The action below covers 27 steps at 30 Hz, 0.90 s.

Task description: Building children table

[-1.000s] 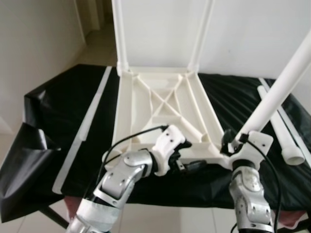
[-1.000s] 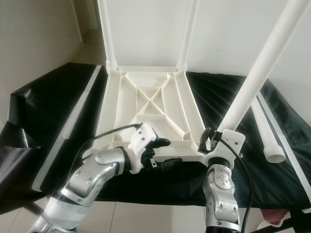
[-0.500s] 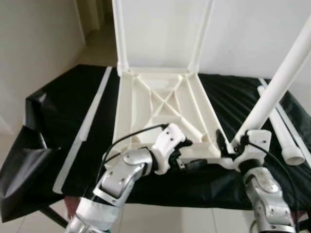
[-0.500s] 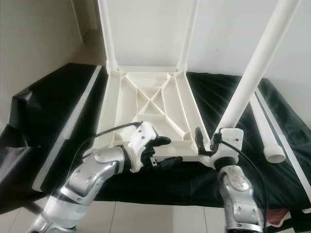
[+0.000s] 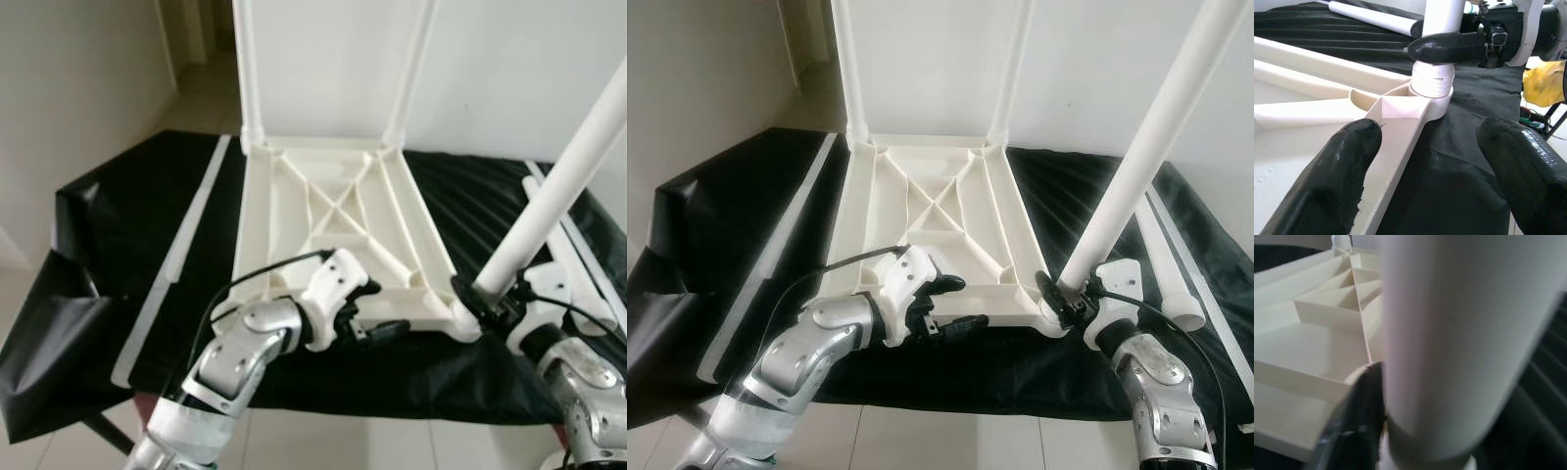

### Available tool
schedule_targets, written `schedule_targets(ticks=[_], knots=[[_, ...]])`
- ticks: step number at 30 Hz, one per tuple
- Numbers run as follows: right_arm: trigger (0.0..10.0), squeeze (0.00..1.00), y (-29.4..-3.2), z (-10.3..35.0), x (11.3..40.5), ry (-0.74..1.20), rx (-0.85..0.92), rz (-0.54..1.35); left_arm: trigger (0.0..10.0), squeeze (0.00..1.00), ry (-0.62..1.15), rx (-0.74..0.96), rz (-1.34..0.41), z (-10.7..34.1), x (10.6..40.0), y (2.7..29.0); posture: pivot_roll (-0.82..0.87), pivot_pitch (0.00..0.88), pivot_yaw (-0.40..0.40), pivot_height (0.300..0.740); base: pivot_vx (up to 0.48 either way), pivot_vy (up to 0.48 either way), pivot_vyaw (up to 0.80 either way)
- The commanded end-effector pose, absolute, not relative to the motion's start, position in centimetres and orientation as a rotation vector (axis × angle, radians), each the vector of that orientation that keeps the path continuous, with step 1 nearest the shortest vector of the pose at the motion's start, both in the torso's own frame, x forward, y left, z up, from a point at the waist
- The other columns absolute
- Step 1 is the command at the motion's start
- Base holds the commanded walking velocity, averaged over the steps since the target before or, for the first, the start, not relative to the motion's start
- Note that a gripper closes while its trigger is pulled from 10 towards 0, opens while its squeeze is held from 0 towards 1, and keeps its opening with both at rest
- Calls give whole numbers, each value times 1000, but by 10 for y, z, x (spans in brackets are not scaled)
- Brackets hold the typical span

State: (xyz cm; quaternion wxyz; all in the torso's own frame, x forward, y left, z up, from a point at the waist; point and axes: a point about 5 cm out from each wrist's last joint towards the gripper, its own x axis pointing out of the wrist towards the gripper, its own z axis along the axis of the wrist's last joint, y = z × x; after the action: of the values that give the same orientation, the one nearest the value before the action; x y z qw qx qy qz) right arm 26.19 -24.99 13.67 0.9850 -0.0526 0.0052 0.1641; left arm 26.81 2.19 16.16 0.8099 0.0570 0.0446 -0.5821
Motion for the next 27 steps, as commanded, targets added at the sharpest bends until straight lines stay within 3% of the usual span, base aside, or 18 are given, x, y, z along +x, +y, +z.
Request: schedule_targets(ticks=[1,12,13,27], knots=[[0,0,-253,135,261,18,-111,343,10000,0,90,146,-1237,164,268,21,23,0,-43,740,0,0,0],[0,0,-253,131,262,18,-61,315,10000,0,89,142,-1232,165,268,21,25,0,-40,740,0,0,0],[10000,0,-253,130,264,9,-44,272,10000,0,92,141,-1232,164,268,21,24,0,-38,740,0,0,0],[10000,0,-221,122,275,-8,52,-125,10000,0,121,133,-1215,158,268,22,10,0,-23,740,0,0,0]])
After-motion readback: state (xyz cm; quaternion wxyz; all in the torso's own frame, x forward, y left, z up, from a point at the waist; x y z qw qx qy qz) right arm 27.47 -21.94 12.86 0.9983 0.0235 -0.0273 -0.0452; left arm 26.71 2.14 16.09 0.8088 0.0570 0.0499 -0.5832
